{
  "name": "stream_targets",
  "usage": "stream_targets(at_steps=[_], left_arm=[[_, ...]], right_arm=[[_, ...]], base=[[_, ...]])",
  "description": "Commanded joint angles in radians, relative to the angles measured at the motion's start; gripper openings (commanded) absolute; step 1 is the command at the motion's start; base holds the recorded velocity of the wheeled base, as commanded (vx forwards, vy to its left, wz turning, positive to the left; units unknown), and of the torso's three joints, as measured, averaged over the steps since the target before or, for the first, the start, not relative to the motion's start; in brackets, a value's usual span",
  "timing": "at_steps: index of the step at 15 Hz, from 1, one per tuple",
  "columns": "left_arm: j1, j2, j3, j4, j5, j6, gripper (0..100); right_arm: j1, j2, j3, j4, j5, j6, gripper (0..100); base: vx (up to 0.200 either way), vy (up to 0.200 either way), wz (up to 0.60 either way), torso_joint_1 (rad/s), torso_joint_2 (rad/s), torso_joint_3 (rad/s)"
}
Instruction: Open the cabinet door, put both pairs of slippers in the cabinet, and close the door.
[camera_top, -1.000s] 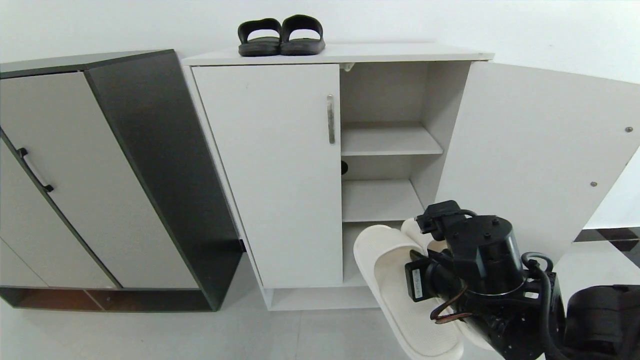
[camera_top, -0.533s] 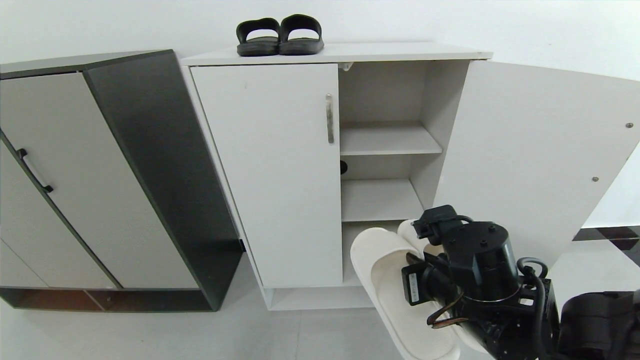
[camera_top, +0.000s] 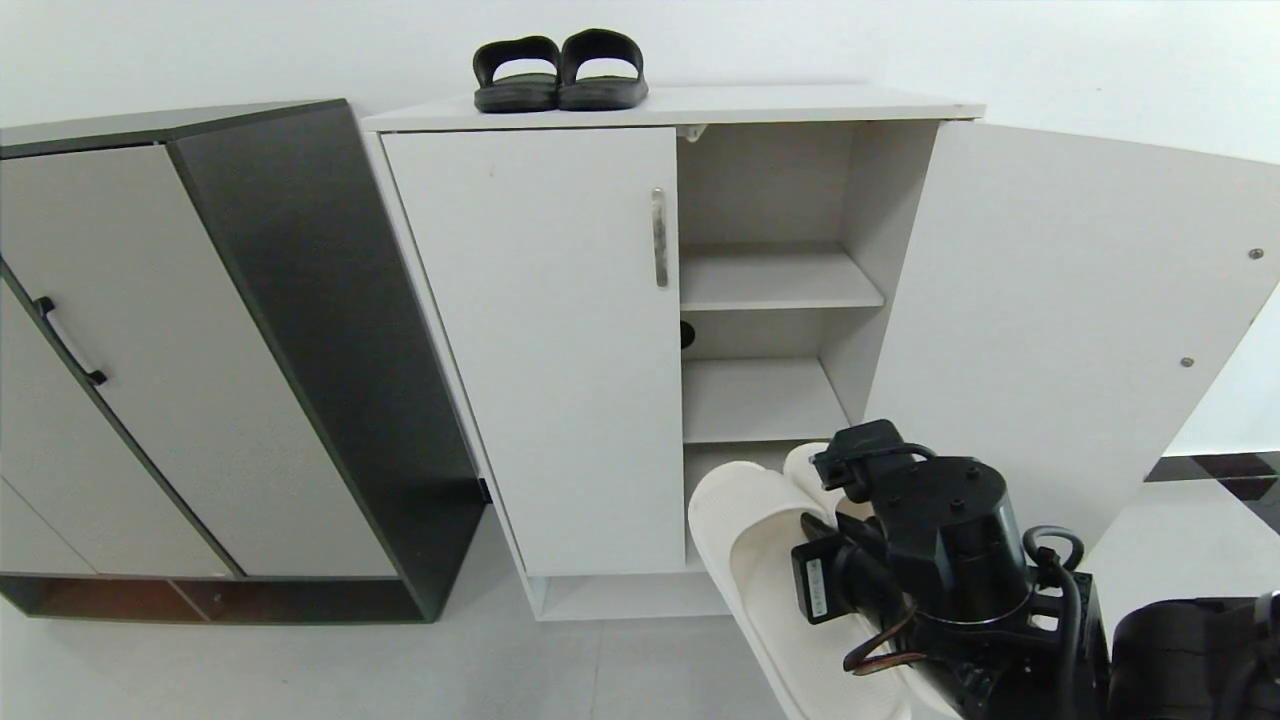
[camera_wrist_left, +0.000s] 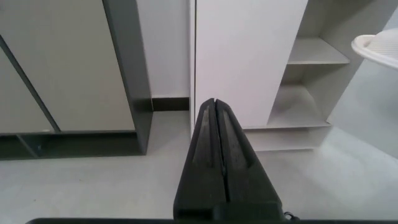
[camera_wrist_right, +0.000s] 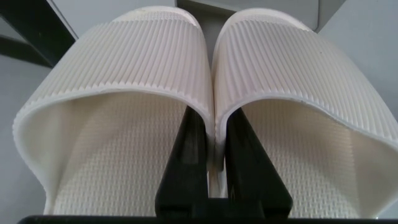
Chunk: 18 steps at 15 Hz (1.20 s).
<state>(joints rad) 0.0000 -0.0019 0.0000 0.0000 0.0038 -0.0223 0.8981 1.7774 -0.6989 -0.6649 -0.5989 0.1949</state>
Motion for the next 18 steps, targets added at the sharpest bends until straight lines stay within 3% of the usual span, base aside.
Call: stream_targets(at_steps=[1,3,7,11,18], left_arm=[[0.0,0.002,0.0,0.0,0.001,0.001,0],[0.0,0.002,0.0,0.0,0.004,0.001,0],[0.0,0.002,0.0,0.0,0.002,0.002,0],[0.0,0.002,0.0,0.0,0.002,0.002,0],[-0.002,0.002,0.0,0.0,0.002,0.002,0]], right_arm=[[0.001,0.02,-0.008,-0.002,0.001,0.0,0],[0.005,0.031,-0.019,-0.007,-0.004,0.003,0],[0.024,0.062,-0.037,-0.018,-0.007,0.006,0],[0.056,0.201,-0.136,-0.018,-0.059,0.074,0],[-0.024,0.347,-0.243,-0.016,-0.082,0.083,0]], base=[[0.0,0.0,0.0,0.0,0.0,0.0],[0.0,0.0,0.0,0.0,0.0,0.0],[0.0,-0.2,0.0,0.002,0.0,-0.001],[0.0,0.0,0.0,0.0,0.0,0.0],[0.0,0.0,0.0,0.0,0.0,0.0]])
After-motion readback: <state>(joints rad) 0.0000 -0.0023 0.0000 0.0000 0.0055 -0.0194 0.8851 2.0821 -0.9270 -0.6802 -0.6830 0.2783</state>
